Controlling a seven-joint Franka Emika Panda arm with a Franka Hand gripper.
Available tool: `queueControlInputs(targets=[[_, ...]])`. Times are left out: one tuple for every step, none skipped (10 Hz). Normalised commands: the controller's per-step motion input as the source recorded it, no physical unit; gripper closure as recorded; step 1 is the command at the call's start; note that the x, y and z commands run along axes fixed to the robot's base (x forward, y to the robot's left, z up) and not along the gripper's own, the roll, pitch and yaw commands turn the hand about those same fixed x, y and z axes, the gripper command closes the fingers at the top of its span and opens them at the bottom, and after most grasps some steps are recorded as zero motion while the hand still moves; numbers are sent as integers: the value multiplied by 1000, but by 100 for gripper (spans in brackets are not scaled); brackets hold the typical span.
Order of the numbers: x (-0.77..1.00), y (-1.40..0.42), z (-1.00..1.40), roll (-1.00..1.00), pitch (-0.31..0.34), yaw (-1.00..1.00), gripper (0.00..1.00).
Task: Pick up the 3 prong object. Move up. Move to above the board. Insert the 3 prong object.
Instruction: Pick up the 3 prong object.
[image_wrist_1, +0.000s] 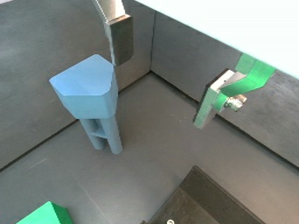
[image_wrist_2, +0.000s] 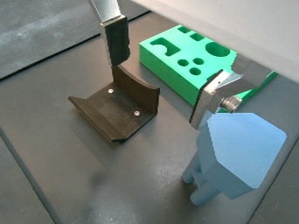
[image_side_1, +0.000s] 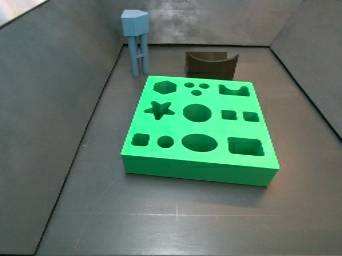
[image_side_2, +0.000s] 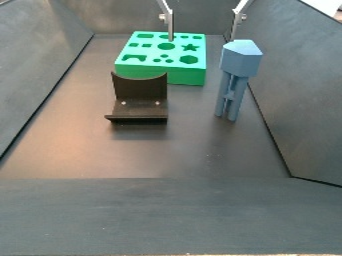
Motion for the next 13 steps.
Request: queueControlInputs(targets=[[-89, 0, -129, 120, 0, 0, 0], [-386, 80, -43, 159, 0, -9, 0], [-517, 94, 0, 113, 0, -63, 0], [-580, 123, 0, 73, 0, -106, 0], [-566, 134, 49, 66, 0, -114, 0], [-500, 51, 37, 9, 0, -94, 0], [-371, 0, 0, 0, -36, -140, 0], [-203, -57, 0, 0, -160, -89, 0], [-140, -120, -14, 0, -163, -71, 0], [-97, -197, -9, 0, -200, -37, 0], [-100, -180, -66, 0, -190, 0, 0], [-103, -157, -80, 0, -147, 0, 0], [-163, -180, -117, 0, -131, 0, 0]])
